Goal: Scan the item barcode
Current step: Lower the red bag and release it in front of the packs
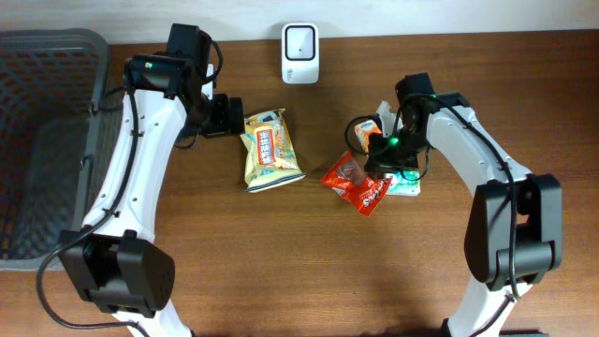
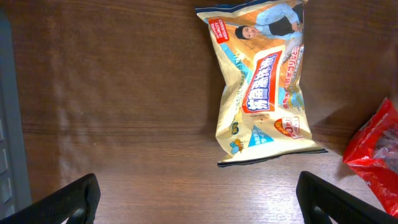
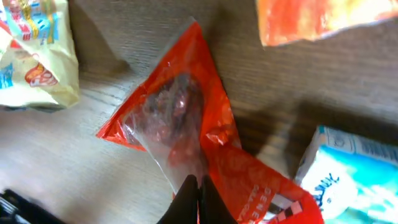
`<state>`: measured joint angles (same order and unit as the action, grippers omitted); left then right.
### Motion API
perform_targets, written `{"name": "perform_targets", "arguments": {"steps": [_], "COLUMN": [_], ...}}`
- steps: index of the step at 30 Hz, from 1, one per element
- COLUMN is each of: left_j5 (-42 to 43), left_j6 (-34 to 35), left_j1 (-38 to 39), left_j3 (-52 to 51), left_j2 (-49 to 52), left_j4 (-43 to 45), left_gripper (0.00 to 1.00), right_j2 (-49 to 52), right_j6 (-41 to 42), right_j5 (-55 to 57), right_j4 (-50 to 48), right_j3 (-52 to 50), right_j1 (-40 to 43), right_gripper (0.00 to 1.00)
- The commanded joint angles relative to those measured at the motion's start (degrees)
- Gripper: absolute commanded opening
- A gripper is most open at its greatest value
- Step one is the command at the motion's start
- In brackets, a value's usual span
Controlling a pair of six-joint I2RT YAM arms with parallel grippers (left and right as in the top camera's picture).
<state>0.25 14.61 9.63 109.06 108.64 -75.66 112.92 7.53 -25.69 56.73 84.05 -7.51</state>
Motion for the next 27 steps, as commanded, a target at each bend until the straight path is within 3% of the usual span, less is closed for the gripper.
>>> {"name": "perform_targets", "arguments": {"steps": [1,4,10,14,21,24,27], "left_j5": [0.4,0.4,0.4,0.4,0.4,0.4,0.4], "left_j6": [0.6,0.6,0.6,0.6,0.6,0.6,0.6], "left_j1": [-0.1,-0.1,-0.1,-0.1,-0.1,-0.1,-0.1], "left_j3": [-0.1,-0.1,-0.1,-0.1,-0.1,-0.1,-0.1], "left_j2": [-0.1,-0.1,-0.1,-0.1,-0.1,-0.1,-0.1], "left_j4": [0.0,0.0,0.0,0.0,0.0,0.0,0.0], "left_gripper": [0.99,0.99,0.99,0.99,0.99,0.99,0.99], "right_j2": [-0.1,-0.1,-0.1,0.1,1.4,1.2,0.2], "right_j6": [4.0,3.9,3.9,4.0,9.5,9.5,9.2], "right_j5": [0.7,0.7,7.4,9.6,9.9,9.9,10.6], "right_j4": [0.7,2.4,15.1,11.7,-9.3,-8.1,3.5], "right_j3": [0.4,1.0,10.5,6.9,-10.6,-9.6,0.8], "right_j1": [-1.2,-2.6,-3.2,-5.5,-7.3,-6.6,-5.4], "right_gripper": [0.04,0.04,0.04,0.04,0.04,0.04,0.04]}}
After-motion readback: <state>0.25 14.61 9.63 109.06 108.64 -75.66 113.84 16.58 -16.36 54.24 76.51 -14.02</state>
